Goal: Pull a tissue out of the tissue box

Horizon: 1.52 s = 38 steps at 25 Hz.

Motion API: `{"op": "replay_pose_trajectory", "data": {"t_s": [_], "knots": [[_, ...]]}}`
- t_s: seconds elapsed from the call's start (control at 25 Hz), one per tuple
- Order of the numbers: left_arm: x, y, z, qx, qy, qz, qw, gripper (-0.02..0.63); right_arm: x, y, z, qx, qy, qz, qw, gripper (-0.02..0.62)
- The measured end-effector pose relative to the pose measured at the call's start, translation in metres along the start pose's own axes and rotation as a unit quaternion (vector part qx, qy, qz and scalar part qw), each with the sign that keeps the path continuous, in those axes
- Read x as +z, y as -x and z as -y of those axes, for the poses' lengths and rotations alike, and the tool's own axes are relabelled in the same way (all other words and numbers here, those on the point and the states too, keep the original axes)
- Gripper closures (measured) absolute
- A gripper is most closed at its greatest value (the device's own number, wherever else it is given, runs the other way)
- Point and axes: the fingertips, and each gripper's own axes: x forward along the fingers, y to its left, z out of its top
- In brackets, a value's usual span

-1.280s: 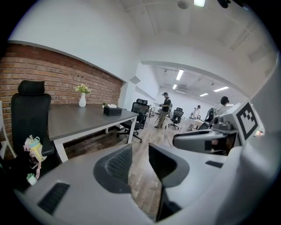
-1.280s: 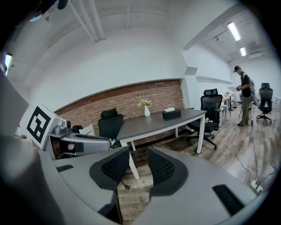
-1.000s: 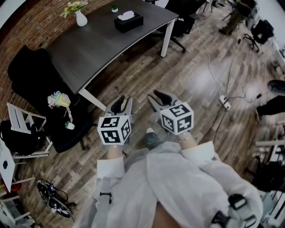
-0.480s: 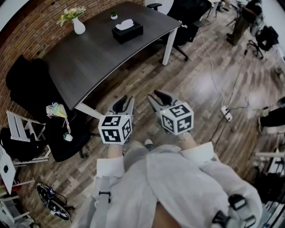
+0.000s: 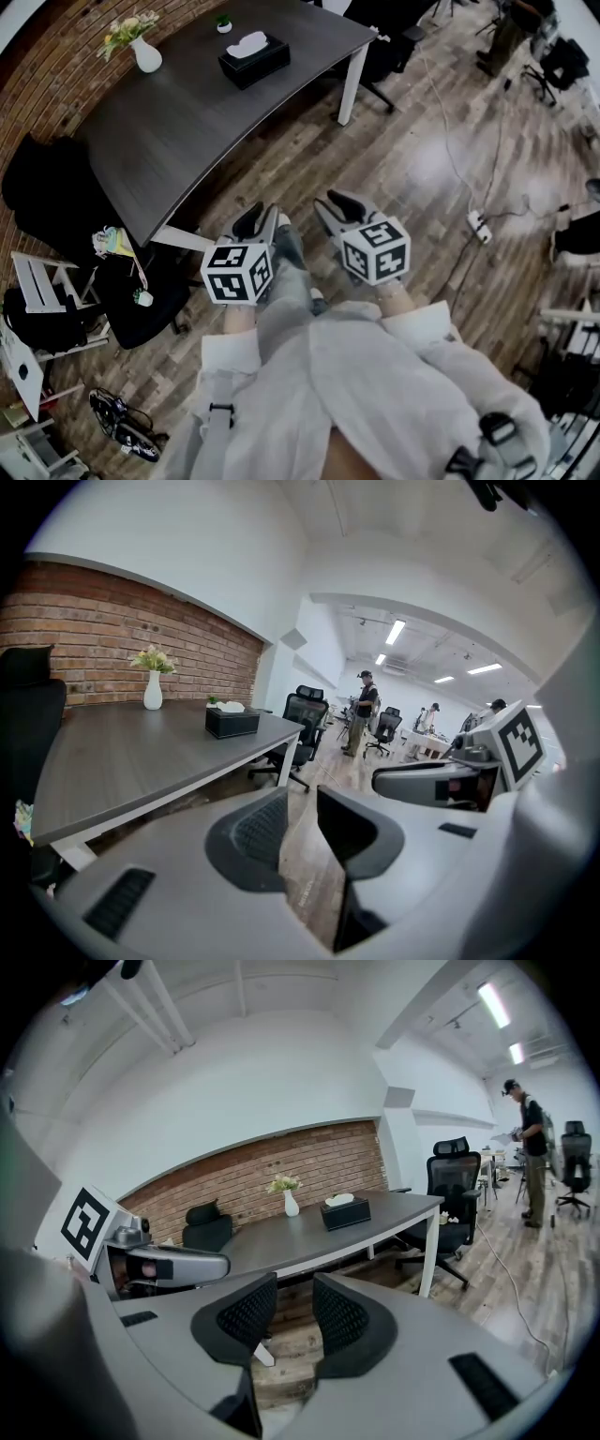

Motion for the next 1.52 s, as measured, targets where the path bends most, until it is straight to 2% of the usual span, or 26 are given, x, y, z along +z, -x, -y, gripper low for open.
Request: {"op": "replay_pose_trajectory", "data": {"t_s": [0.24, 0.6, 1.12, 1.28, 1.52], "knots": [[0.033, -0.047, -0.021, -0.01, -0.017, -0.005, 0.9998, 0.509, 0.018, -0.031, 0.032, -0.018, -0.014, 0.003, 1.0, 0.479], [0.099, -0.127, -0.068, -0.048, -0.038, -0.006, 0.9981, 0.509, 0.073, -0.104, 0.079, -0.05, -0.028, 0.014, 0.998, 0.479], [0.192, -0.209, -0.155, -0.068, -0.058, 0.02, 0.9958, 0.509, 0.148, -0.211, 0.124, -0.081, -0.023, 0.03, 0.996, 0.479], [0.205, -0.23, -0.16, -0.085, -0.066, 0.018, 0.9941, 0.509, 0.154, -0.227, 0.139, -0.091, -0.034, 0.03, 0.995, 0.479], [0.203, -0.252, -0.164, -0.096, -0.056, 0.003, 0.9938, 0.509, 0.159, -0.237, 0.153, -0.097, -0.036, 0.023, 0.994, 0.479]]}}
